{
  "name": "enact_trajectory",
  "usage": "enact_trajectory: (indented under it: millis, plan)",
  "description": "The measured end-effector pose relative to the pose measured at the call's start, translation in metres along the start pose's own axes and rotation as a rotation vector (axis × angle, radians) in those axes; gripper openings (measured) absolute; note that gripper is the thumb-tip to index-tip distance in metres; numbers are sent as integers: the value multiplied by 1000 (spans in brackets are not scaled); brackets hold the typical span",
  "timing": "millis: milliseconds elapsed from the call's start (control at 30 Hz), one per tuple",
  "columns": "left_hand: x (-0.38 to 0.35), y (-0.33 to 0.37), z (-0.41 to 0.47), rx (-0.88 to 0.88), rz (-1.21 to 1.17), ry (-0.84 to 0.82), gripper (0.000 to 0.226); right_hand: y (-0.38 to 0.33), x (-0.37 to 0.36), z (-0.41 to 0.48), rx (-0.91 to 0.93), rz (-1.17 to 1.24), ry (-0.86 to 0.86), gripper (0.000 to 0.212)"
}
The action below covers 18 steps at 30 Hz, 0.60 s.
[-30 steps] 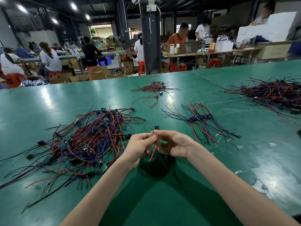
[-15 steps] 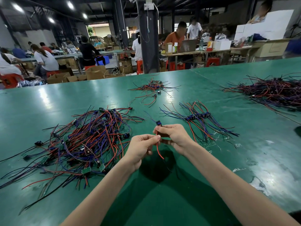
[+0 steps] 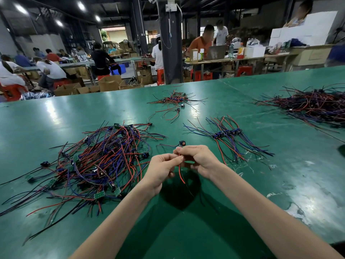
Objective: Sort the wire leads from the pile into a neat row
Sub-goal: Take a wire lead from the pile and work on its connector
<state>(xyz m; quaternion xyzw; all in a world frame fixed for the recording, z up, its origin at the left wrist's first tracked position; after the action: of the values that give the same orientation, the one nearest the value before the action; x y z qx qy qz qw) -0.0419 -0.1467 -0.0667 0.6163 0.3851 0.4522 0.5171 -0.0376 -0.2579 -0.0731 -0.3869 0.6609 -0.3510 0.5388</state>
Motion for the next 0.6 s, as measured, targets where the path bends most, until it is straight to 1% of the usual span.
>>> enact_trajectory:
  millis: [100, 200, 300, 467, 600]
  plan:
    - [-5, 2, -3, -1, 2, -29, 14, -10, 5, 0, 106, -6, 46, 12]
    - [-13, 6, -7, -20, 24, -66, 16, -19, 13, 1, 164, -27, 107, 12]
    - [-18, 13, -11, -62, 38, -99, 15, -26, 18, 2, 215, -30, 126, 17]
    - [-30, 24, -23, -140, 75, -168, 16, -38, 31, 3, 256, -20, 181, 19]
    - [-36, 27, -28, -163, 110, -213, 15, -40, 39, 4, 266, -38, 213, 19]
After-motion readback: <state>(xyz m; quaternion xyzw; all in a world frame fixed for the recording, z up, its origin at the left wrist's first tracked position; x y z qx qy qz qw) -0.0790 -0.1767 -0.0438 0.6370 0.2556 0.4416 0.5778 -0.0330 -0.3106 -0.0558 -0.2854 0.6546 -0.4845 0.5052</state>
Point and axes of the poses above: each hand's wrist, its own z-axis towards the middle knuckle, its own x-axis out of the back of the hand, y = z × x, the point moved 9 cm from there along z, towards the middle knuckle, and after that the axes turned 11 degrees about z, right-handed, at the moved point
